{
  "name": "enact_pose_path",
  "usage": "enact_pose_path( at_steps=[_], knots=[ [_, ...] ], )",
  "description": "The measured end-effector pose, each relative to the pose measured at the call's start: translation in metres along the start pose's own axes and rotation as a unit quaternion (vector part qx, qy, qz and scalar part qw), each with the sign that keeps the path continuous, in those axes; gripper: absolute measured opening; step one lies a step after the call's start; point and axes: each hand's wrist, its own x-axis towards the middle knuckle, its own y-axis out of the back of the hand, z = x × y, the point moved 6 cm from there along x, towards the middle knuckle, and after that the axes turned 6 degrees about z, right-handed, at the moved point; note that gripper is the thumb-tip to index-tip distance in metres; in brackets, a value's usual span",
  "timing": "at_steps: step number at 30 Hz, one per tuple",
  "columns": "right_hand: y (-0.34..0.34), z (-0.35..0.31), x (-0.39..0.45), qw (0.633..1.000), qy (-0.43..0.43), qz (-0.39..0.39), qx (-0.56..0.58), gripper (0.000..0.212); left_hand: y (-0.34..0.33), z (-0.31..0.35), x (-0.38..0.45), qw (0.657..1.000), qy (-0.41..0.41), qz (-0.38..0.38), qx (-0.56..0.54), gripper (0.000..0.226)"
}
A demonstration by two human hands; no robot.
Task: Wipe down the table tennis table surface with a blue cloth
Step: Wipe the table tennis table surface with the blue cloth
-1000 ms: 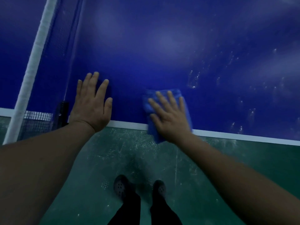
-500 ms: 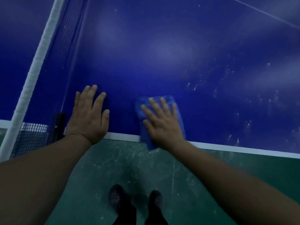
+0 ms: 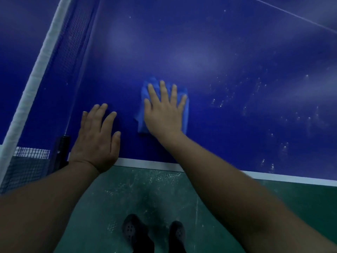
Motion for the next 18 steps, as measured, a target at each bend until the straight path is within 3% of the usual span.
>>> enact_pose_path(
  at_steps=[3,5,8,11,13,14,16,18],
  knots=[
    [0.006,0.012,0.055,1.0,-0.023,0.005,-0.011,0.055,0.0,0.0,0.0,1.0,-0.005,0.004,-0.005,0.063],
    [0.018,0.081,0.057,0.991,-0.128,0.021,-0.027,0.055,0.0,0.0,-0.001,1.0,-0.006,0.001,-0.003,0.063],
    [0.045,0.203,-0.001,0.941,-0.334,0.049,-0.016,0.057,0.001,0.0,0.0,1.0,-0.003,-0.001,0.0,0.062],
    [0.045,0.226,-0.044,0.91,-0.412,0.045,0.004,0.058,0.001,0.0,-0.001,1.0,-0.003,0.001,-0.001,0.062],
    [0.032,0.18,-0.035,0.938,-0.342,0.057,-0.009,0.057,0.001,0.001,-0.001,1.0,-0.003,0.0,-0.003,0.063],
    [0.025,0.145,-0.031,0.962,-0.267,0.054,-0.014,0.056,0.001,0.001,-0.001,1.0,-0.003,0.0,-0.004,0.064],
    [0.009,0.067,-0.048,0.998,-0.051,0.034,-0.028,0.057,0.0,0.001,-0.001,1.0,0.0,0.001,-0.005,0.065],
    [-0.004,0.029,-0.104,0.988,0.151,-0.018,-0.042,0.056,0.0,0.0,-0.001,1.0,0.002,0.002,-0.007,0.065]
  ],
)
